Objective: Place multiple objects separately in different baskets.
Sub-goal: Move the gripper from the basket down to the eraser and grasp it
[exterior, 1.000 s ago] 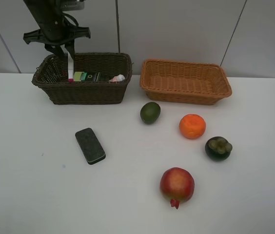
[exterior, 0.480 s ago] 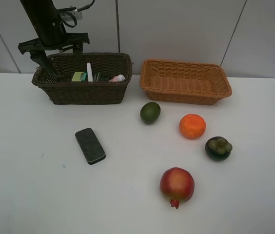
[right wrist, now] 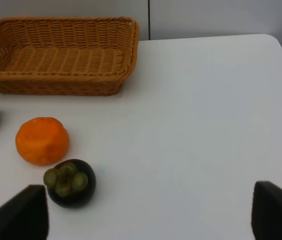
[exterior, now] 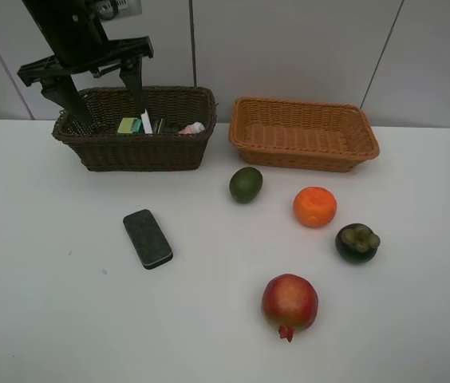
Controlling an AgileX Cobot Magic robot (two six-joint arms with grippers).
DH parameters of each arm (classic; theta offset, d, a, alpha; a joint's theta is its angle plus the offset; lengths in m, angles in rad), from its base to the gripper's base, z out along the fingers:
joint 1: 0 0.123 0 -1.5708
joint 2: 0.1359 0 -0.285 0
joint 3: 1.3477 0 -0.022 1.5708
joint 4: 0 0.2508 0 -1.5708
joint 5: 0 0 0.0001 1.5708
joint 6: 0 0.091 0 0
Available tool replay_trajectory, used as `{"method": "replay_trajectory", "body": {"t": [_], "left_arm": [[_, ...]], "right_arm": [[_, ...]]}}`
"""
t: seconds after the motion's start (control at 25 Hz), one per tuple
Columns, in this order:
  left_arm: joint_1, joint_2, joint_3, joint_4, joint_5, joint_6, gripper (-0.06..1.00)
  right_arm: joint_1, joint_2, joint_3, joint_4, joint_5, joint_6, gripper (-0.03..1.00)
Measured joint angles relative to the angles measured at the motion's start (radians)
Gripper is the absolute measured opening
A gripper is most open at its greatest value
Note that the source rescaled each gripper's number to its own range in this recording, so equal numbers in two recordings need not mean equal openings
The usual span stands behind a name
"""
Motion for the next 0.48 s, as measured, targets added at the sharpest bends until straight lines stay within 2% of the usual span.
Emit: {"method": "replay_trajectory", "body": {"t": [0.28,0.36,0.48], "left_arm": [[-0.189,-0.042,0.276,0.019,-0.014,-0.033,0.9],[-0.219,-0.043,0.351,0.025,-0.083,-0.062,0.9],[-0.223,-0.043,0.447,0.035,-0.215,-0.113,0.9]], "right_arm": [[0.0,0.0,0.0,0.0,0.0,0.0,0.71],[0.0,0.0,0.0,0.0,0.0,0.0,0.71],[0.0,0.0,0.0,0.0,0.0,0.0,0.71]]}}
